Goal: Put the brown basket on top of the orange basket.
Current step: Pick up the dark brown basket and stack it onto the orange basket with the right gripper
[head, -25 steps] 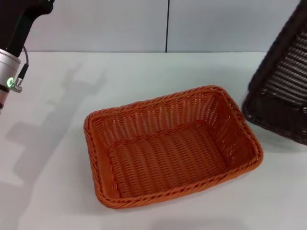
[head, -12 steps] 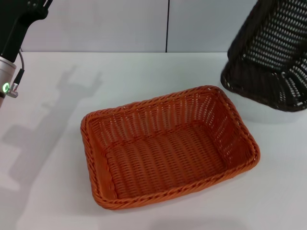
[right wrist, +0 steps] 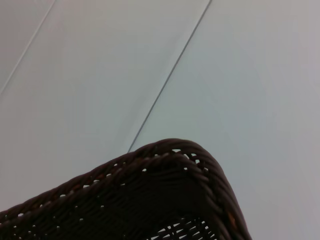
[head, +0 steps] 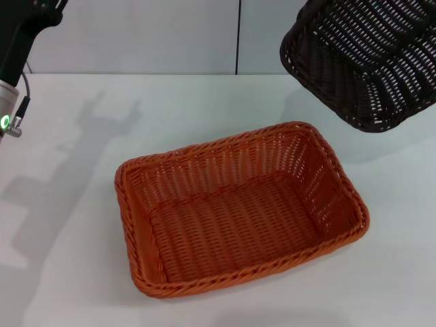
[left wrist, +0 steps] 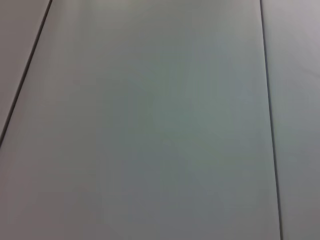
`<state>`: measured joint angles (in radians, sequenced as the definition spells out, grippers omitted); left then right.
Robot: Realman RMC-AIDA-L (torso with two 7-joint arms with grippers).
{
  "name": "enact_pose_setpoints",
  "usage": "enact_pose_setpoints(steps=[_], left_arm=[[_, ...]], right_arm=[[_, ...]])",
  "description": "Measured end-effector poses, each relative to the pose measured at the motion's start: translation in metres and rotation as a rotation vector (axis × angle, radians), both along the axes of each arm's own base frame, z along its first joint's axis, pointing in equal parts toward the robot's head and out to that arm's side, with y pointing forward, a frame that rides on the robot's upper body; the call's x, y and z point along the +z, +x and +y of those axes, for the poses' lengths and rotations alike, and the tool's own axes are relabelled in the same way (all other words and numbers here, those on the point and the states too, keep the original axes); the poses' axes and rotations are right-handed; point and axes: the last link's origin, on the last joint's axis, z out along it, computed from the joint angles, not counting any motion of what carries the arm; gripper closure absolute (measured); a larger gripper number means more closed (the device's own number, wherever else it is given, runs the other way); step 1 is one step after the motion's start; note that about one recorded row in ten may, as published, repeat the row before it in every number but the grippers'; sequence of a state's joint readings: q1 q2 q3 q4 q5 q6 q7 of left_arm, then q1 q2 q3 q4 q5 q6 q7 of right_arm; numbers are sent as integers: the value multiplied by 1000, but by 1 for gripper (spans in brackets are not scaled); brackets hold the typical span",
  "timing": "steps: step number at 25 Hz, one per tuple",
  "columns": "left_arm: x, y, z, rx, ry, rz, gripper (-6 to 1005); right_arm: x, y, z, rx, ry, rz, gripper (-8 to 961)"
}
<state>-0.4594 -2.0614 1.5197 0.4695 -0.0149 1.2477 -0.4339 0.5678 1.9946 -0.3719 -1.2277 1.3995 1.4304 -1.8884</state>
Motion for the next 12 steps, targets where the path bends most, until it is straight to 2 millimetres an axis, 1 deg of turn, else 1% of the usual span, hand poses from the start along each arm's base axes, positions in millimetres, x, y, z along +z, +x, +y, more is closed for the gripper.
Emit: enact_pose_setpoints(steps=[5,6,7,11,12], left_arm=[[-1,6,9,7,-6,17,156],[-2,7,10,8,-4,26,156],[-2,8,11,8,-3,31,156],[-5,12,15,8,-10,44,156],[-5,12,15,8,-12,45,156]], right_arm=[[-9,-1,-13,15,8,68,784],[-15,-1,-17,21,-5,89,784],[-15,-1,-17,21,-5,89,783],[-27,0,-24,51,-46,148,782],[-27,0,-24,51,-46,148,782]])
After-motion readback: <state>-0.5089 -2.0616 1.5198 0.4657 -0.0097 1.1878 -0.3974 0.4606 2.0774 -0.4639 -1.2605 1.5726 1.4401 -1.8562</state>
